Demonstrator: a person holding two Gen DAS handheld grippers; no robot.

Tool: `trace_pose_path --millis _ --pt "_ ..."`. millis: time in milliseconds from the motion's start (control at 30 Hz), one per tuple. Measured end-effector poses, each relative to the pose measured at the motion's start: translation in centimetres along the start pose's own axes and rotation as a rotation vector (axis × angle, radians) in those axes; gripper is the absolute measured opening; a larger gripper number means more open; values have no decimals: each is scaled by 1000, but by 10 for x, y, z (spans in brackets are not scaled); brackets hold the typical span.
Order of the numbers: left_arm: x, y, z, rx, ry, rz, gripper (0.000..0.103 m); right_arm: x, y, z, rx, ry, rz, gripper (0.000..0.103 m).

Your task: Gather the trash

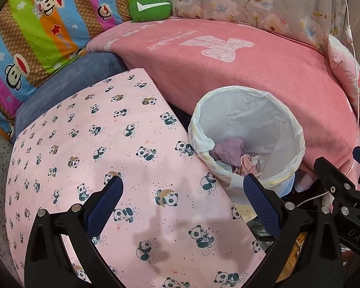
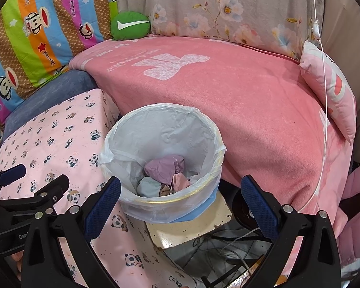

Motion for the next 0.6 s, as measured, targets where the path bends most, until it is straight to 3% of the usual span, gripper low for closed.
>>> trace_pose_path --millis 600 --pt "-1 1 0 1 3 3 96 1 0 -1 1 0 0 99"
Point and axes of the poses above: each gripper's, at about its wrist camera, not at the fingertips, and y roughly the way its jaws point, z to its left, x to its top, the point moved 1 cm from there along y, roughly the way its jaws point, and after that the axes turned 3 degrees about y, right-handed, at the moved point
